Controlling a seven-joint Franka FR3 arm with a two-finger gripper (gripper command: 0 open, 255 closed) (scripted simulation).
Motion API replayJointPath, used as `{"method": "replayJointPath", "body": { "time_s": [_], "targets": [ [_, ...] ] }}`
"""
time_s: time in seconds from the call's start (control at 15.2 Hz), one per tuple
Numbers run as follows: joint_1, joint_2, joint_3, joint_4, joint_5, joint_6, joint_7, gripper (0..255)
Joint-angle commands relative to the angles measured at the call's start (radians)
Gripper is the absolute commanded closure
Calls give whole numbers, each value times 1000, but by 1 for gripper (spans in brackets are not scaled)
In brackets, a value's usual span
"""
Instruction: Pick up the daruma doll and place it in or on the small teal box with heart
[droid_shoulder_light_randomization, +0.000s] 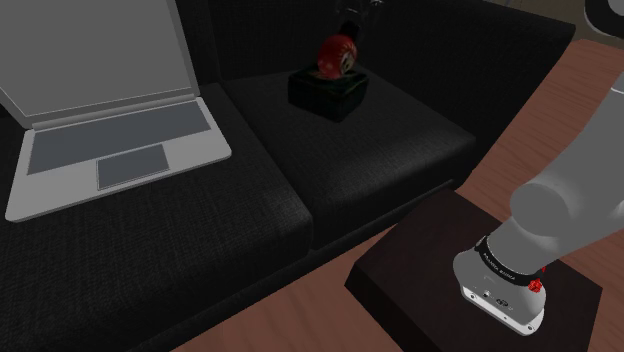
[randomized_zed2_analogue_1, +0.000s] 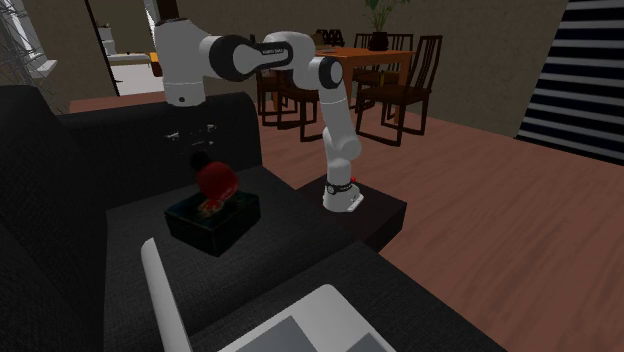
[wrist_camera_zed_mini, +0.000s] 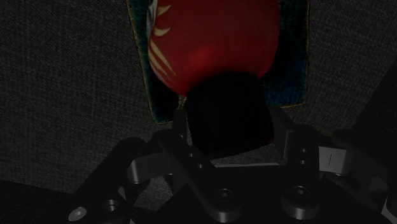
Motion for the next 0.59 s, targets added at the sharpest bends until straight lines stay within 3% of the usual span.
{"method": "replayJointPath", "body": {
  "time_s": [0.0,0.53],
  "targets": [
    [-1,5,-1,-23,0,25,-2,255],
    [-15,-14,-4,-155,9,140,-6,255]
  ]
}}
